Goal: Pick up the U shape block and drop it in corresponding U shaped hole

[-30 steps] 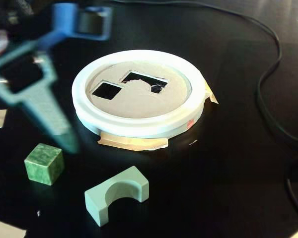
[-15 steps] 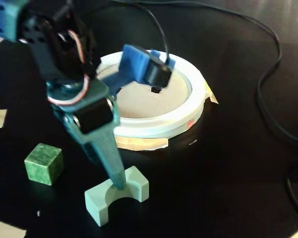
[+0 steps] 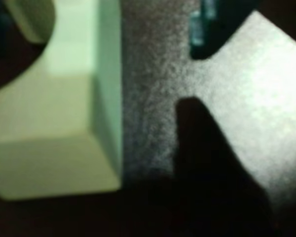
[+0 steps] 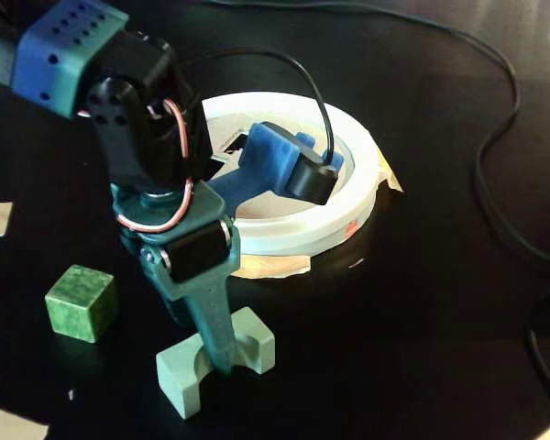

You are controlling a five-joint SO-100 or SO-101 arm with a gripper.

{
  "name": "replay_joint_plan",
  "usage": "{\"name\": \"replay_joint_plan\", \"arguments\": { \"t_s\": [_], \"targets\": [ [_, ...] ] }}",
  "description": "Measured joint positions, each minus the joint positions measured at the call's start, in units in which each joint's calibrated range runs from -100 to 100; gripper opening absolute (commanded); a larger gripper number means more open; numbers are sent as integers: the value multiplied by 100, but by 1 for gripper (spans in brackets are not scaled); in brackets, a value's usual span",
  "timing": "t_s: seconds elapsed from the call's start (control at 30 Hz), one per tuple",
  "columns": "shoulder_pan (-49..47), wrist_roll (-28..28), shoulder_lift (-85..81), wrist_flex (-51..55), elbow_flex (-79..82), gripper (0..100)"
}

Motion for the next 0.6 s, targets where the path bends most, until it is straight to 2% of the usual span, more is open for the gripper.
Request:
{"name": "replay_joint_plan", "arguments": {
  "t_s": [0.13,0.2,0.6],
  "targets": [
    [-30,0,0,0,0,9],
    [-30,0,0,0,0,5],
    [-40,0,0,-19,0,2]
  ]
}}
